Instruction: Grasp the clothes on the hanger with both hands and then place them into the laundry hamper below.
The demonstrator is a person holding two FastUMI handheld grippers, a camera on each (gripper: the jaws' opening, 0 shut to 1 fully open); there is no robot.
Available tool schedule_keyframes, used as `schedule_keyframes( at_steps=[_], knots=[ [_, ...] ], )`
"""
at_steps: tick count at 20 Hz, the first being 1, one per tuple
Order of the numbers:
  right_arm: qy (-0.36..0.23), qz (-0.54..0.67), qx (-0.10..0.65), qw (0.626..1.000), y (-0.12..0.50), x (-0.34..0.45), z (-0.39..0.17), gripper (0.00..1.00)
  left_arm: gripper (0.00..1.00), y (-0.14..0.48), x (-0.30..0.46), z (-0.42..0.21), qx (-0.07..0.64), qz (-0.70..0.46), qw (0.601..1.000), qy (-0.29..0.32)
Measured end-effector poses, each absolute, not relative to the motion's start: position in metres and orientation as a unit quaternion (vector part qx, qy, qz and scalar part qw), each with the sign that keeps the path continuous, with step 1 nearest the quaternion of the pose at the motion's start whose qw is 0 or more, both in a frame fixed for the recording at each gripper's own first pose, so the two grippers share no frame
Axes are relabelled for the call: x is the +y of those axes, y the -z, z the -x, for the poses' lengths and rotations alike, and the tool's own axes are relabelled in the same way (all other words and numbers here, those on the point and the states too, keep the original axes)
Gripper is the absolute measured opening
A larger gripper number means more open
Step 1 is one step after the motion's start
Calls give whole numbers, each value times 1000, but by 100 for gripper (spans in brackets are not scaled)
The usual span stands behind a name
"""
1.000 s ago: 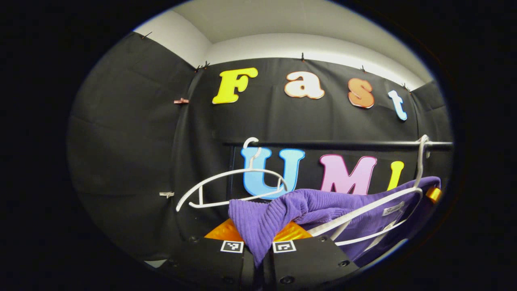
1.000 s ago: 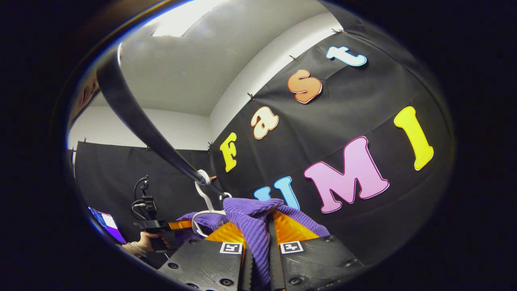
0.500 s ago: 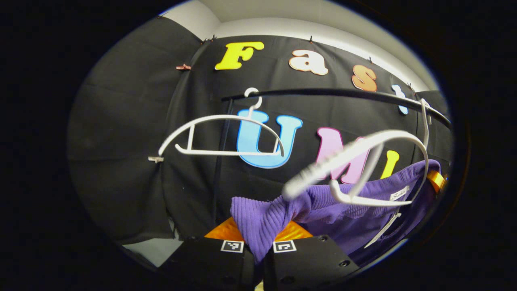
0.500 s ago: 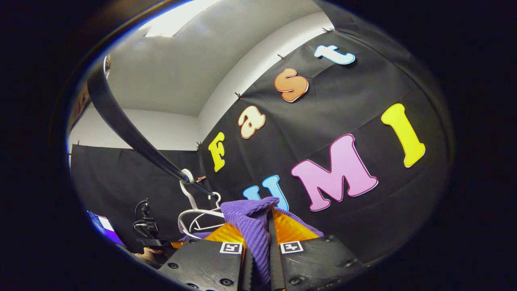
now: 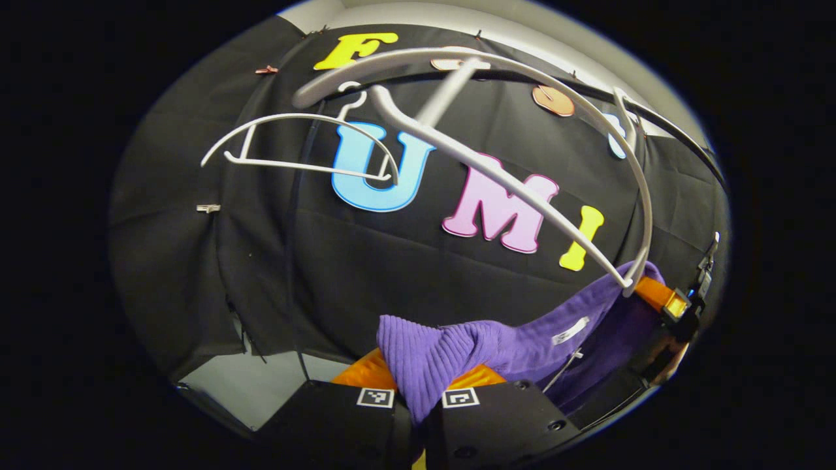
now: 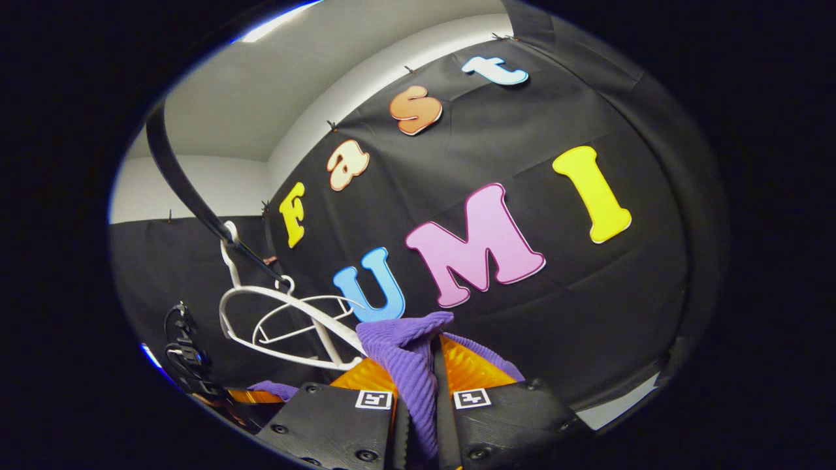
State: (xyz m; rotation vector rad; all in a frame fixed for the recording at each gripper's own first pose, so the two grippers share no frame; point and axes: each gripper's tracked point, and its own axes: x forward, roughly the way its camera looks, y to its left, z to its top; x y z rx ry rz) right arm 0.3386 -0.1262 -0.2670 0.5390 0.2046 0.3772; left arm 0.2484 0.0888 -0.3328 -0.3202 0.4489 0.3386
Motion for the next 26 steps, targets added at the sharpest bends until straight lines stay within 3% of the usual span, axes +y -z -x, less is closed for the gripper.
schedule_keyframes(
  at_steps=[6, 13, 17, 22, 24, 26],
  knots=[
    [-182, -207, 188, 943, 330, -113, -306, 20, 12, 351, 52, -239, 246, 170, 944, -142],
    [-303, -206, 266, 891, 336, -20, -231, 20, 12, 380, 10, -224, 288, 202, 928, -125],
    [-359, -123, 341, 860, 371, 13, -180, 20, 12, 406, -16, -211, 327, 214, 914, -106],
    [-365, -56, 450, 813, 424, 17, -128, 20, 12, 471, -34, -171, 446, 273, 842, -136],
    [-356, -53, 479, 800, 440, 16, -114, 15, 12, 479, -51, -166, 476, 279, 822, -140],
    [-346, -56, 506, 788, 452, 16, -103, 20, 14, 494, -52, -154, 499, 285, 807, -137]
  ],
)
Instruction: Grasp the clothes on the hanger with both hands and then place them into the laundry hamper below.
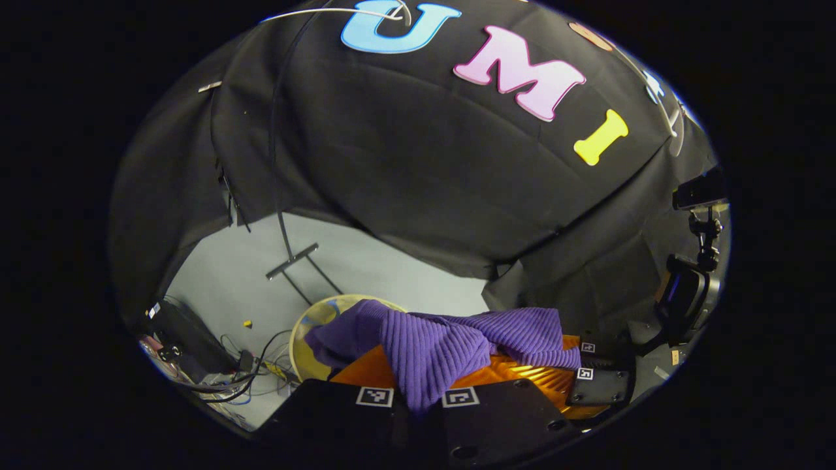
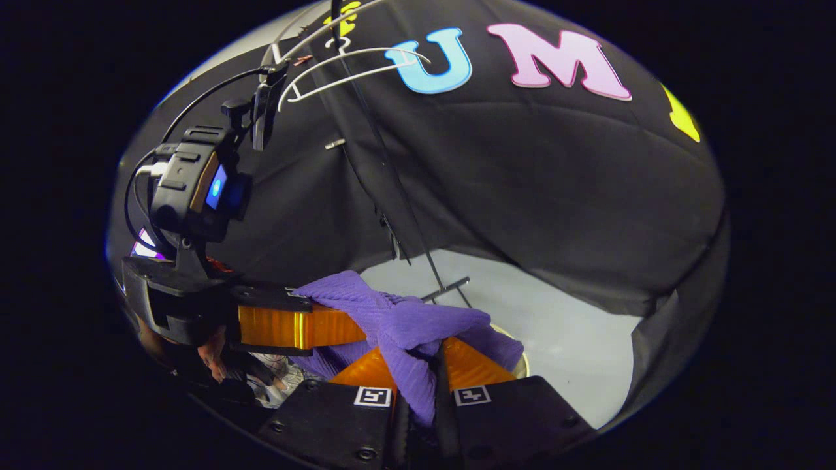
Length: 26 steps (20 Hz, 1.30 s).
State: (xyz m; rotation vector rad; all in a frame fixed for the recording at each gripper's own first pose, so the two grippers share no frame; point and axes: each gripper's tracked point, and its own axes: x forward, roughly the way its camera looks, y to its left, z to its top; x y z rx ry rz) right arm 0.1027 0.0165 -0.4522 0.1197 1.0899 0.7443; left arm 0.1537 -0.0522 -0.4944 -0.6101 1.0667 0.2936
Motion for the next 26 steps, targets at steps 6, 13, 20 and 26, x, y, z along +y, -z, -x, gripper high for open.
schedule_keyframes(
  at_steps=[6, 13, 20, 26],
  knots=[
    [-323, -58, 543, 773, 464, 15, -93, 20, 12, 511, -61, -139, 522, 306, 785, -130],
    [-314, -40, 564, 762, 479, 12, -87, 20, 12, 509, -62, -137, 535, 311, 775, -126],
    [-310, -5, 573, 759, 486, -1, -84, 38, 11, 519, -65, -133, 554, 326, 753, -140],
    [-284, 4, 571, 770, 493, -23, -93, 99, 92, 517, -40, -115, 541, 329, 755, -172]
  ],
)
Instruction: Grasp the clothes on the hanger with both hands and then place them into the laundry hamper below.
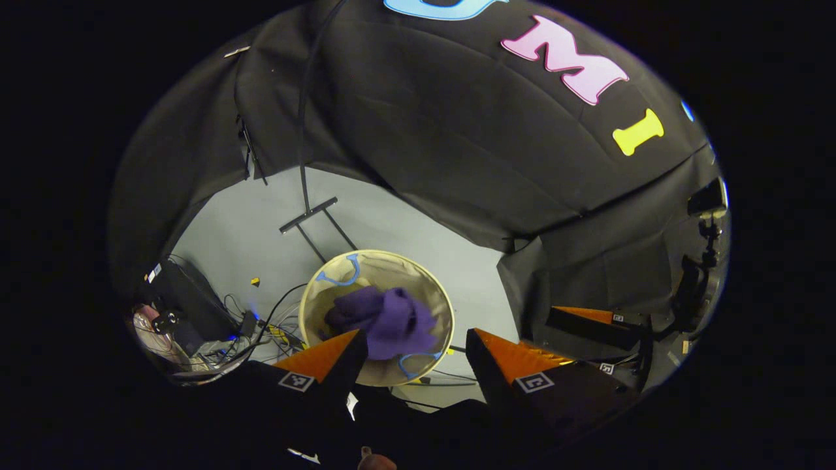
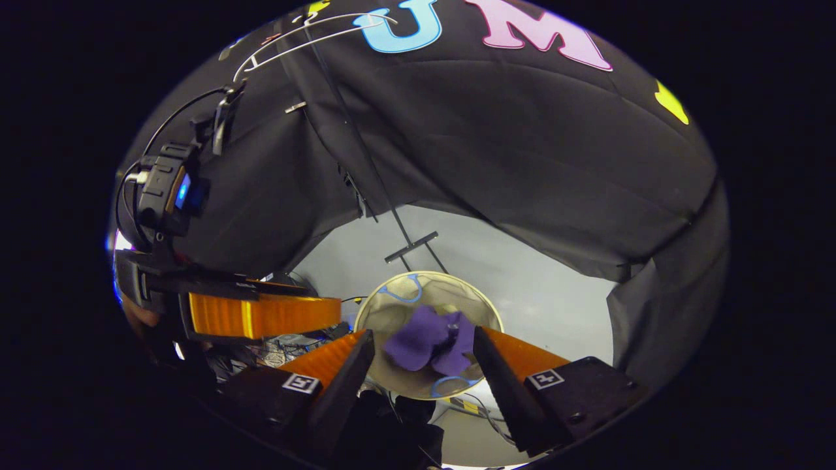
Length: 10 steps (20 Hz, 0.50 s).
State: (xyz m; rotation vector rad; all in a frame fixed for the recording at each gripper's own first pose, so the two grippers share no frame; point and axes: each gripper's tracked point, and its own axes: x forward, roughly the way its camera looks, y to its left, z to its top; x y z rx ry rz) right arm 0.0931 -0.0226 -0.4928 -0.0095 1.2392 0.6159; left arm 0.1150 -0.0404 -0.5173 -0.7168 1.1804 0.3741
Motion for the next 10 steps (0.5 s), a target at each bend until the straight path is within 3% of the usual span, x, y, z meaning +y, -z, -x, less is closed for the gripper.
schedule_keyframes(
  at_steps=[1, 6, 10],
  knots=[
    [-282, 3, 569, 772, 491, -24, -94, 100, 96, 514, -37, -115, 536, 331, 757, -171],
    [-281, -6, 553, 784, 475, -21, -91, 99, 95, 487, -36, -130, 485, 388, 769, -153],
    [-274, -16, 510, 815, 444, -9, -102, 99, 92, 453, -19, -131, 417, 370, 818, -141]
  ],
)
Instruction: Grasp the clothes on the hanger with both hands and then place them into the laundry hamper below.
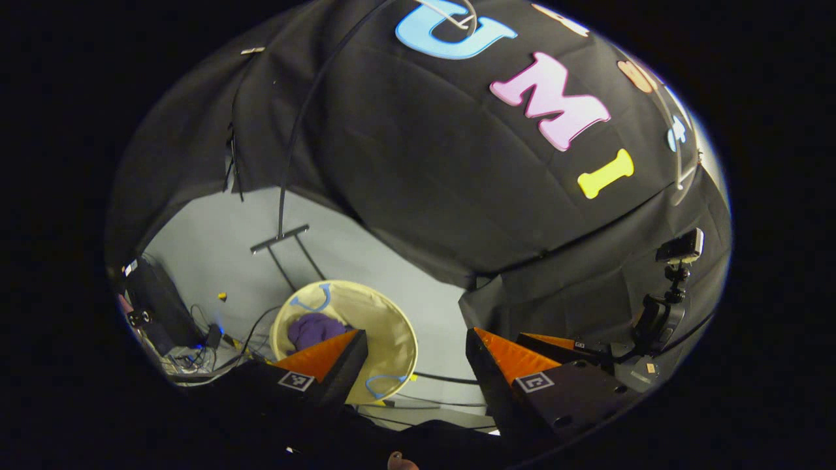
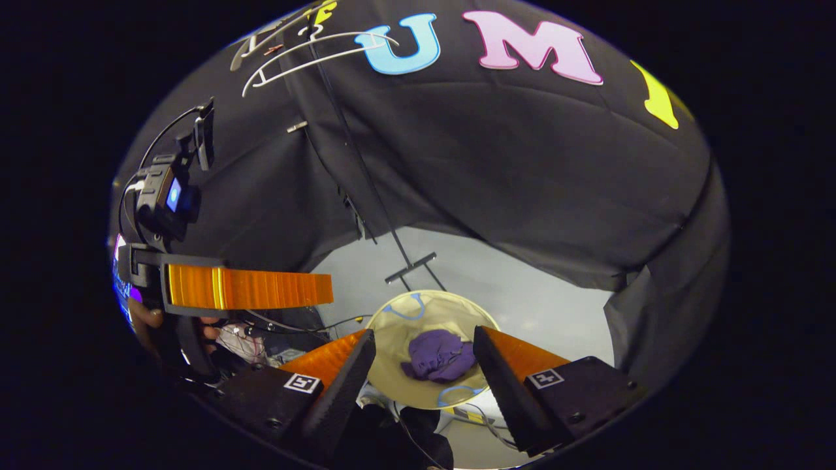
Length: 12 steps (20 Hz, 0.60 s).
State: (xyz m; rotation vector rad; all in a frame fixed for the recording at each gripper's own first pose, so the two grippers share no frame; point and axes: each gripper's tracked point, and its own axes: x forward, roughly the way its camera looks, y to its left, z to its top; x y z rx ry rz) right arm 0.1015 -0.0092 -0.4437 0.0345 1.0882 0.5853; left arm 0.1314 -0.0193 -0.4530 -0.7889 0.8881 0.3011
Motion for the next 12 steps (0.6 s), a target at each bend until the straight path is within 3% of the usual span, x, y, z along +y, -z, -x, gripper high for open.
schedule_keyframes(
  at_steps=[1, 7, 9, 12],
  knots=[
    [-274, -24, 498, 822, 433, -3, -104, 99, 96, 444, -14, -130, 402, 367, 827, -140],
    [-262, -34, 400, 878, 353, 26, -111, 99, 95, 380, 22, -109, 349, 331, 870, -108],
    [-246, -45, 352, 902, 317, 38, -113, 99, 92, 351, 35, -99, 329, 313, 887, -86],
    [-214, -53, 287, 932, 276, 42, -104, 99, 95, 306, 57, -79, 295, 281, 911, -61]
  ],
)
